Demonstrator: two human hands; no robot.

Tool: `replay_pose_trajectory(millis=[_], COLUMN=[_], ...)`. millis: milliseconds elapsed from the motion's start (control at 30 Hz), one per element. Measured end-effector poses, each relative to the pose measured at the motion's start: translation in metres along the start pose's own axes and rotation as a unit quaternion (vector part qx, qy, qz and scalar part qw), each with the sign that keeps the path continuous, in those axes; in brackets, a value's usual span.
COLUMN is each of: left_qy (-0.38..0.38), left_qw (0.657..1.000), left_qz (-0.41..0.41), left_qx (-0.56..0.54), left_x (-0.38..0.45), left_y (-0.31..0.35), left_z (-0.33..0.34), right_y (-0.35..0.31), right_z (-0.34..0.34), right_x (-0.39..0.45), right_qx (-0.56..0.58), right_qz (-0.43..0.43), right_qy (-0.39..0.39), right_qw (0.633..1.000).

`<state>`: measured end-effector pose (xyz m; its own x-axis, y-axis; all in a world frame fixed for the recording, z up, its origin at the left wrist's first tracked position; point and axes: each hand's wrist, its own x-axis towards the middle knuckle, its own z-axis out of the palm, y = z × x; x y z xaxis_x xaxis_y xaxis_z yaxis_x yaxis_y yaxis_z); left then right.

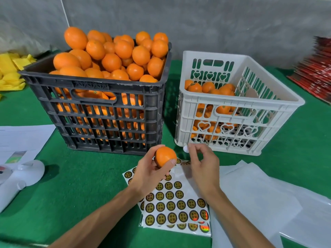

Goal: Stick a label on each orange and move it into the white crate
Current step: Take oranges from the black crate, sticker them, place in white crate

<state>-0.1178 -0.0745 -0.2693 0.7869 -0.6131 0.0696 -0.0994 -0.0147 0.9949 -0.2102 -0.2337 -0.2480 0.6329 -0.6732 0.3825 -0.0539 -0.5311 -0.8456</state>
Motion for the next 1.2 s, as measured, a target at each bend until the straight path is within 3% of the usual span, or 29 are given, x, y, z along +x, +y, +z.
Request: replay_pose_trajectory(millis=[133, 267, 400, 500, 567, 700, 833, 967, 1133, 1200], left_qy=[0.01, 0.033, 0.068, 0.071, 0.065, -0.01, 0.026, 0.08, 0.064, 0.034], left_qw=[1.0, 0.999, 0.997, 0.989, 0.979, 0.933, 0.834, 0.831, 0.733, 0.739], left_qz=[0.019, 0.018, 0.043, 0.128, 0.189, 0.318, 0.433, 0.303, 0.063, -0.009], left_qx=[0.021, 0.015, -0.005, -0.026, 0.045, 0.17, 0.342, 0.458, 0.675, 0.673], left_x=[0.0, -0.003, -0.004, 0.002, 0.01, 0.034, 0.087, 0.161, 0.241, 0.263], left_y=[-0.001, -0.001, 0.009, 0.039, 0.071, 0.152, 0.222, 0.257, 0.247, 0.24], left_z=[0.001, -0.002, 0.0, 0.008, 0.014, 0.024, 0.017, -0.018, -0.068, -0.08], right_y=[-0.012, -0.012, -0.029, -0.057, -0.081, -0.129, -0.149, -0.133, -0.106, -0.102], right_z=[0.013, 0.005, 0.002, -0.003, -0.015, -0.049, -0.066, -0.062, -0.041, -0.037], right_x=[-0.011, -0.016, -0.028, -0.024, -0.006, 0.057, 0.124, 0.159, 0.166, 0.168], right_qx=[-0.104, -0.063, -0.145, -0.153, -0.168, -0.136, -0.143, -0.239, -0.379, -0.409], right_qz=[-0.147, -0.156, -0.182, -0.227, -0.272, -0.261, -0.27, -0.252, -0.22, -0.228], right_qy=[-0.014, -0.087, -0.139, -0.043, 0.06, 0.137, 0.12, 0.036, -0.011, -0.008], right_qw=[0.984, 0.982, 0.962, 0.961, 0.946, 0.946, 0.945, 0.937, 0.899, 0.884])
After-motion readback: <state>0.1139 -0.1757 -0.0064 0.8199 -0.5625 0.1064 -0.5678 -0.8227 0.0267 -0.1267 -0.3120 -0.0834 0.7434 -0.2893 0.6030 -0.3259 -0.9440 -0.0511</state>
